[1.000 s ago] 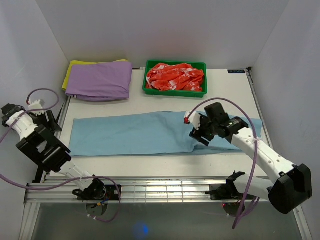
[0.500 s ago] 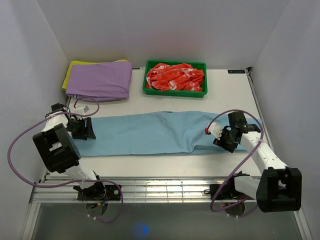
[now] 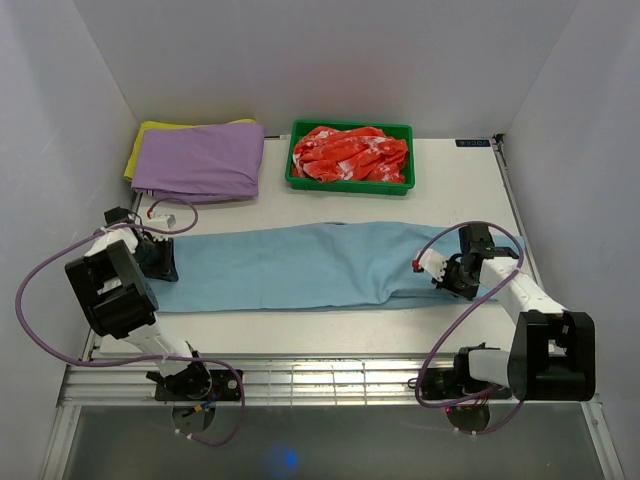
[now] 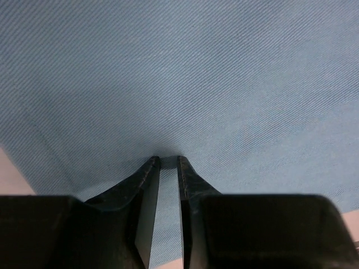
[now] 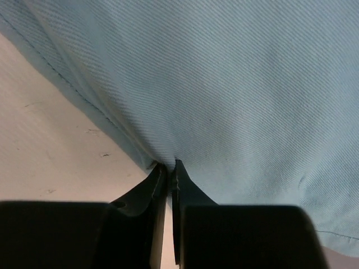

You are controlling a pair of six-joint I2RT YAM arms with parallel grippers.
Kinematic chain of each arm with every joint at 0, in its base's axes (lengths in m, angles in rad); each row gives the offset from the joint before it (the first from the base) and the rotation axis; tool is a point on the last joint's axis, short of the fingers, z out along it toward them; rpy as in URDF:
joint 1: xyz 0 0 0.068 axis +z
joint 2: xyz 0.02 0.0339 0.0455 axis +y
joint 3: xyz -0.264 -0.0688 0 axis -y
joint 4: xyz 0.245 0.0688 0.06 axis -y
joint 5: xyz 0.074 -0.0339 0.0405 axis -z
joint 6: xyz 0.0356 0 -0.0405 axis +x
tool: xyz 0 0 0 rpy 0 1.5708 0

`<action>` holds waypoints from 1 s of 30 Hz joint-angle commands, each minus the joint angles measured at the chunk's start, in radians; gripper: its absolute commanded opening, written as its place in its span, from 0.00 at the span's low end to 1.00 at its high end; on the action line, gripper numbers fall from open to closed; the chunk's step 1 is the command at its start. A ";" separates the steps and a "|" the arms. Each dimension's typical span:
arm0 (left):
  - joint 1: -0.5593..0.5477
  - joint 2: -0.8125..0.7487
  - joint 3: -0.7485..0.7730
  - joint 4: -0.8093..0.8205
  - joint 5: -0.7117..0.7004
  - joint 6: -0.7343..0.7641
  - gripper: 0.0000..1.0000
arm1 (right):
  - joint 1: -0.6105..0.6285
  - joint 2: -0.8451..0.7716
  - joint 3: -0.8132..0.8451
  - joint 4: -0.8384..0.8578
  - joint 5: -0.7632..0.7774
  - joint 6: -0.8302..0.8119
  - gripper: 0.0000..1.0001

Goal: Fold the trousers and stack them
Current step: Fold the trousers

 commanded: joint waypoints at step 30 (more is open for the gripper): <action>0.140 0.217 0.137 0.051 -0.205 0.130 0.17 | -0.594 0.297 0.489 -0.213 -0.227 0.356 0.52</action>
